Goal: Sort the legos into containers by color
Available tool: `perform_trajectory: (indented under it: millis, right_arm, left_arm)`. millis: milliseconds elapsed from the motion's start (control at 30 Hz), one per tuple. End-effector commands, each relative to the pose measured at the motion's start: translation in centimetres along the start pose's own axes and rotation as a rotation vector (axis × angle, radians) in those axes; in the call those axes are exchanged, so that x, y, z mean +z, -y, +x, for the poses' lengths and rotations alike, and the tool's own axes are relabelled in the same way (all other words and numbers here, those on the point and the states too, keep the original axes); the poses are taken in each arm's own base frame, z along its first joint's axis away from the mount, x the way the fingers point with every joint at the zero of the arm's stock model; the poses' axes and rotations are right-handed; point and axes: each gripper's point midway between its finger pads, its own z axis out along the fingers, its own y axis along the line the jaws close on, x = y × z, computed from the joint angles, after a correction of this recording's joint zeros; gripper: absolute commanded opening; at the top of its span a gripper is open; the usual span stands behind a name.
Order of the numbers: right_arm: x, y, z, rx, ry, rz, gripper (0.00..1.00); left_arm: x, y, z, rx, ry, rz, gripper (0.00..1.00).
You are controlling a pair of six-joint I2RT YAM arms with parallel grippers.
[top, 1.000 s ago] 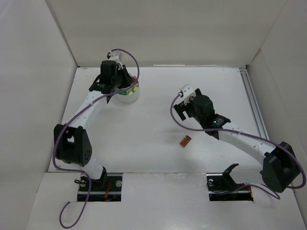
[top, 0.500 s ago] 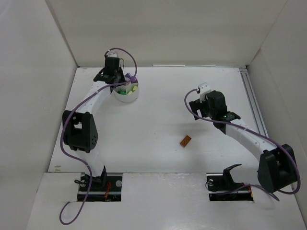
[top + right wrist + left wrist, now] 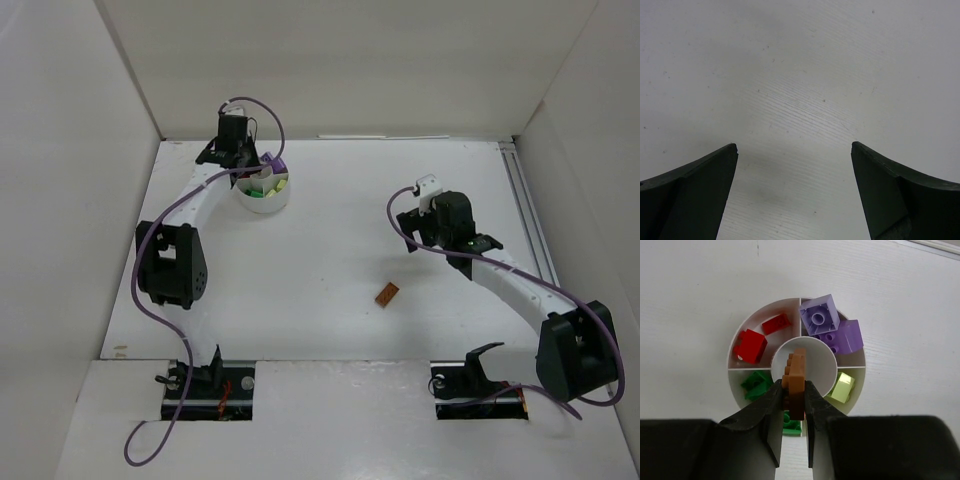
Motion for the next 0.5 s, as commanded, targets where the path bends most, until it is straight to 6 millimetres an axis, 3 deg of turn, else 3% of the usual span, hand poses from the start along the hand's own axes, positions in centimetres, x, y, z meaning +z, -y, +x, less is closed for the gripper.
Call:
perform_trajectory:
  millis: [0,200,233,333,467]
  right_arm:
    - [-0.1,0.0,-0.8,0.018,0.029,-0.007,1.0]
    - [0.1,0.0,-0.5,0.022,0.021,-0.019,1.0]
    - [0.0,-0.1,-0.3,0.021,0.012,-0.021,1.0]
    - [0.3,-0.9,0.3,0.044,-0.001,-0.057,1.0]
    - [-0.1,-1.8,1.9,0.113,-0.05,-0.071,1.0]
  left_arm:
    - [0.2,0.6,-1.6,0.01,0.022,0.028,0.0]
    - [0.4,0.9,-1.3,0.021,0.005,0.048,0.03]
    - [0.5,0.8,-0.9,0.022,-0.005,0.045,0.16]
    - [-0.5,0.7,-0.5,0.021,-0.007,0.054,0.3]
    - [-2.0,0.9,-1.7,0.017,0.041,0.071,0.39]
